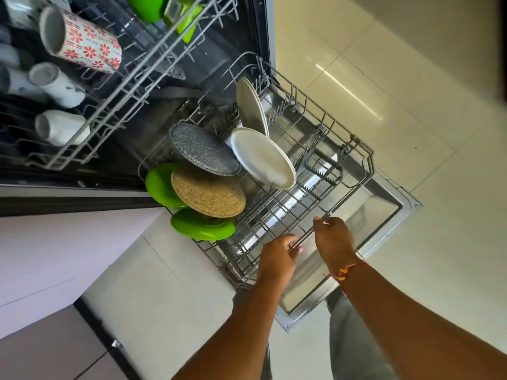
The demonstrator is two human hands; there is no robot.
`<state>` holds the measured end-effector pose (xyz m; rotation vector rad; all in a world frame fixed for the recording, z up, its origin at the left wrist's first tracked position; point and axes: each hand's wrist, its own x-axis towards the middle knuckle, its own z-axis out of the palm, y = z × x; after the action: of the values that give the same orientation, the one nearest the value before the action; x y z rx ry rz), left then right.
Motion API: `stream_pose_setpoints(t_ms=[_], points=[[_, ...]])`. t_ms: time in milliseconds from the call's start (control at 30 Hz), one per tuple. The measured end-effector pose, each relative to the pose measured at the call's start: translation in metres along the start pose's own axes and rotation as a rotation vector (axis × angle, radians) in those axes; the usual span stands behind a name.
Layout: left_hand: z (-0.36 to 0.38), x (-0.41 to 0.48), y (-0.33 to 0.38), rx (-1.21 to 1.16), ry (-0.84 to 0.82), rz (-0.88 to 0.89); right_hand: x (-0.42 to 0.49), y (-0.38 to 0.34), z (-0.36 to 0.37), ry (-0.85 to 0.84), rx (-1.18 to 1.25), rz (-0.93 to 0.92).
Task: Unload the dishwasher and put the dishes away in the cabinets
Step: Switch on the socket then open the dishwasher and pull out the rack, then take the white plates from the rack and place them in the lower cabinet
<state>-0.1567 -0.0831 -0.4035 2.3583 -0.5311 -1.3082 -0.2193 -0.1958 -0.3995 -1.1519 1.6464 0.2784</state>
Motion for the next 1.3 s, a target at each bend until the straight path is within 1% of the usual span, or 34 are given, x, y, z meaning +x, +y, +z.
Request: stream_pose_setpoints(t_ms=[33,100,200,267,433,567,667,733,833,967,1067,1133,1233,1267,1300], points=[[-0.004,-0.007,0.001,-0.012,0.012,-0.013,-0.01,-0.004,-0.004,0.019,-0.086,-0.058],[-0.013,-0.021,0.002,-0.033,0.056,-0.035,-0.029,-0.01,-0.012,0.051,-0.178,-0.2],[-0.037,-0.056,0.0,-0.139,0.153,-0.1,-0.065,-0.022,-0.023,0.018,-0.288,-0.411],[-0.055,-0.089,-0.007,-0.205,0.212,-0.157,-0.092,-0.029,-0.027,-0.071,-0.342,-0.508],[-0.099,-0.198,-0.048,-0.44,0.542,-0.347,-0.183,-0.061,-0.015,-0.296,-0.607,-0.76],[-0.15,-0.259,-0.097,-0.541,0.776,-0.544,-0.258,-0.087,0.032,-0.477,-0.79,-0.966],[-0.196,-0.281,-0.137,-0.711,0.937,-0.59,-0.305,-0.099,0.082,-0.551,-0.9,-1.079],[-0.236,-0.289,-0.168,-0.835,1.021,-0.579,-0.34,-0.104,0.122,-0.602,-0.944,-1.116],[-0.303,-0.289,-0.214,-0.985,1.11,-0.522,-0.389,-0.11,0.186,-0.676,-0.942,-1.129],[-0.391,-0.292,-0.253,-1.123,1.19,-0.416,-0.444,-0.117,0.261,-0.766,-0.837,-1.056],[-0.448,-0.296,-0.29,-1.174,1.236,-0.39,-0.483,-0.122,0.315,-0.816,-0.794,-1.023],[-0.472,-0.294,-0.307,-1.188,1.243,-0.383,-0.499,-0.126,0.338,-0.831,-0.778,-1.013],[-0.496,-0.291,-0.324,-1.376,1.246,-0.299,-0.515,-0.129,0.364,-0.84,-0.792,-1.01],[-0.498,-0.29,-0.328,-1.411,1.255,-0.276,-0.518,-0.131,0.368,-0.844,-0.794,-1.005],[-0.499,-0.29,-0.332,-1.394,1.256,-0.278,-0.52,-0.133,0.372,-0.848,-0.797,-1.005]])
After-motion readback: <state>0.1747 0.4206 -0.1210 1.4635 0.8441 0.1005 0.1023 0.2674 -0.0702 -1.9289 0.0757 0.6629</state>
